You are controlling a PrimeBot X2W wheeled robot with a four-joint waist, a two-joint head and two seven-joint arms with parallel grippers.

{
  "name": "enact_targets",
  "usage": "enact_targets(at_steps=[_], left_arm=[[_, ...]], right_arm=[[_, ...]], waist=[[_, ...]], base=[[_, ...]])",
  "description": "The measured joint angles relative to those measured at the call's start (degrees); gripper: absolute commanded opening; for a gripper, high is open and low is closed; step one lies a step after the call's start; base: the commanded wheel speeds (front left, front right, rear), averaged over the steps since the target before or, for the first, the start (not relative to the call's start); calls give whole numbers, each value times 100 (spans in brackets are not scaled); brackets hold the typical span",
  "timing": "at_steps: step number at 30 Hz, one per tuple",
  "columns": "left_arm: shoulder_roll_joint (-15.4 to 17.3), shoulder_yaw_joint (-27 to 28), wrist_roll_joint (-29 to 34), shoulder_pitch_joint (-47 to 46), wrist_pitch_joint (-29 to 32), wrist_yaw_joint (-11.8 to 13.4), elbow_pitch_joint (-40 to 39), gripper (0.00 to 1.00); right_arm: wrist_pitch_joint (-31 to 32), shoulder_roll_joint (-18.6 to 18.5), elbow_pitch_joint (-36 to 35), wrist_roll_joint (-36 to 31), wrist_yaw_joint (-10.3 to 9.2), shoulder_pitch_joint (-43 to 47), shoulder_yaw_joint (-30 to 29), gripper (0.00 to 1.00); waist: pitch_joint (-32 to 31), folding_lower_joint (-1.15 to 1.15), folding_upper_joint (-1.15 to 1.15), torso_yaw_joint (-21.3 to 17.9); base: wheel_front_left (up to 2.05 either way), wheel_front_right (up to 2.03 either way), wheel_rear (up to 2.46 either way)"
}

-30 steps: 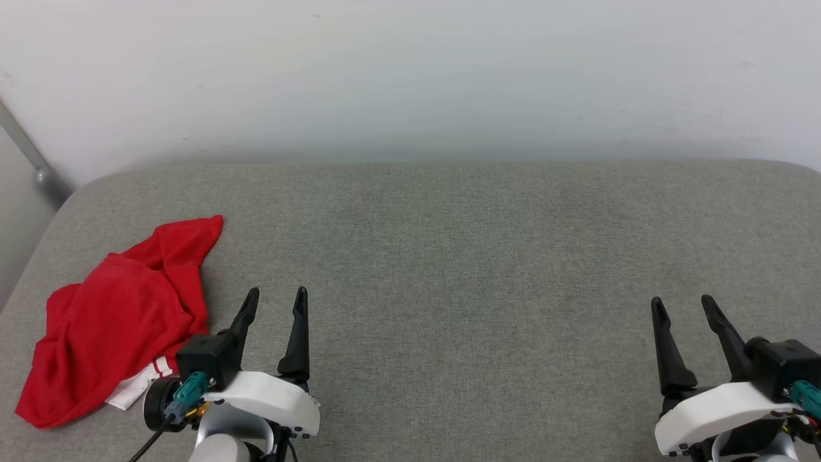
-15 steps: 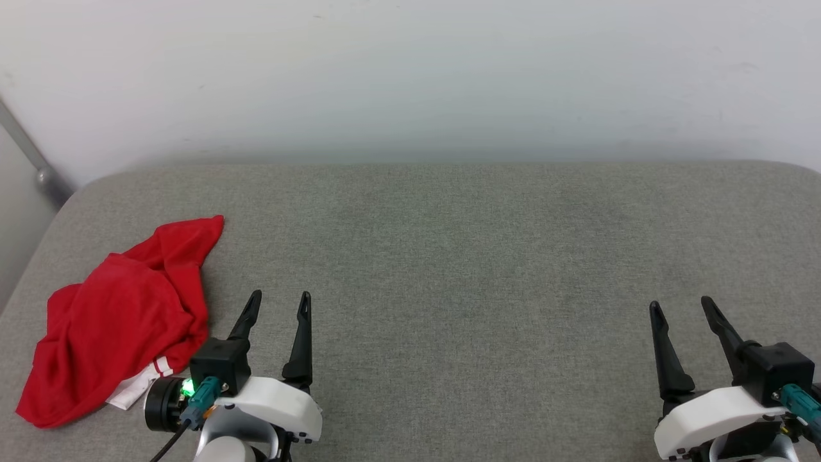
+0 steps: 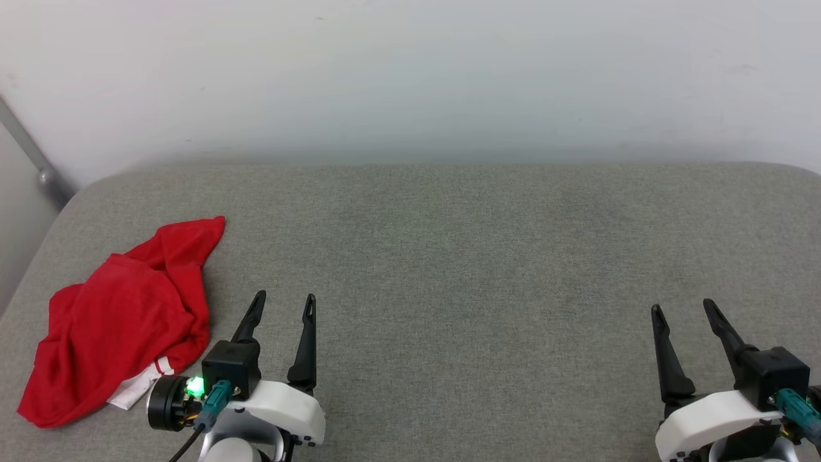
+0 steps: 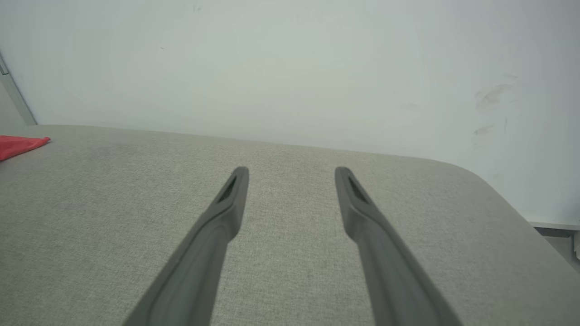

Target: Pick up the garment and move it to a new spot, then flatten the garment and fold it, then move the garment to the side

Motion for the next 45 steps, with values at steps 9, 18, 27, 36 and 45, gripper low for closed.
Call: enact_targets(at_steps=[9,18,27,36,45], left_arm=[[-27,20,-54,-12,-14,14,74,100],[-47,91,-136,-79,-14,66,166,100],[-38,246,-230,-119,-15,136,203,100],[-13,438,-357,-126,-15,192,210,100],[16,616,-421,-113,-14,182,236,100]], right_arm=[[-53,0,122,88,0,-8,-5,100],[-96,1,189,164,0,-10,-13,100],[-73,1,177,292,0,-93,253,100],[-105,4,216,337,0,-237,582,100],[-101,4,201,327,0,-348,780,100]], waist=[[-8,0,0,27],[-34,0,0,289],[-31,0,0,963],[21,0,0,1807],[64,0,0,2473]], base=[[0,0,0],[0,0,0],[0,0,0],[0,0,0],[0,0,0]])
